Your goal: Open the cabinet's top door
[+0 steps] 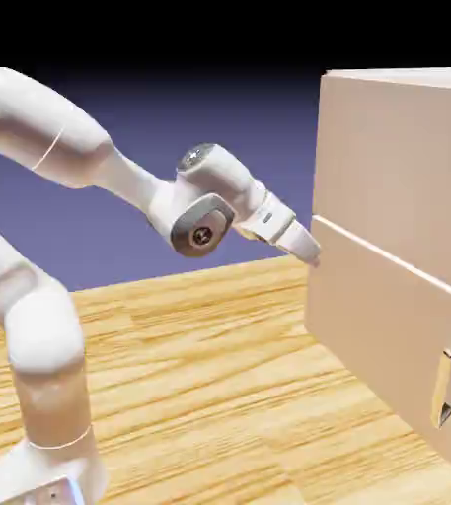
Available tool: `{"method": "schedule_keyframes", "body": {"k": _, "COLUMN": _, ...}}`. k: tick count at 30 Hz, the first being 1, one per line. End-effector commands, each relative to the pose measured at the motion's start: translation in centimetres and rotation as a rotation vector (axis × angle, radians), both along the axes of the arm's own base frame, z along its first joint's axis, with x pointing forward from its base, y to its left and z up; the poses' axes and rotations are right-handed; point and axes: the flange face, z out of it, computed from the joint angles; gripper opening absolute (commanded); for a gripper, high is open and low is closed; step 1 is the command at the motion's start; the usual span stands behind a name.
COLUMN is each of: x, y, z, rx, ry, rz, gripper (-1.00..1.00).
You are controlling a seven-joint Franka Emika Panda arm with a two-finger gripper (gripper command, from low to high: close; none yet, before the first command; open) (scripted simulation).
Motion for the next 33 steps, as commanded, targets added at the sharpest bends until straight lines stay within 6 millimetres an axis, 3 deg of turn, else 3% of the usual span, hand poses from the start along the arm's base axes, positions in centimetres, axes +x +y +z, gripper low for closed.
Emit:
{"method": "schedule_keyframes", "body": {"k": 1, "x": 0.1, "y": 0.2, "z": 0.9, "rx": -0.036, "ry": -0.022, "rz": 0.039, "gripper": 1.00}}
{"method": "schedule_keyframes", "body": {"k": 10, "x": 0.2, "y": 1.3, "z": 8.6, "rx": -0.385, "ry": -0.219, "rz": 0.346, "gripper": 1.00}}
{"method": "schedule_keyframes", "body": {"k": 18, "x": -0.4, "y": 0.6, "z": 14.0, "rx": -0.722, "ry": -0.380, "rz": 0.544, "gripper": 1.00}}
{"method": "schedule_keyframes", "body": {"k": 26, "x": -1.0, "y": -1.6, "z": 17.7, "rx": -1.078, "ry": -0.504, "rz": 0.678, "gripper": 1.00}}
{"method": "schedule_keyframes", "body": {"k": 33, "x": -0.9, "y": -4.6, "z": 19.3, "rx": -1.400, "ry": -0.566, "rz": 0.753, "gripper": 1.00}}
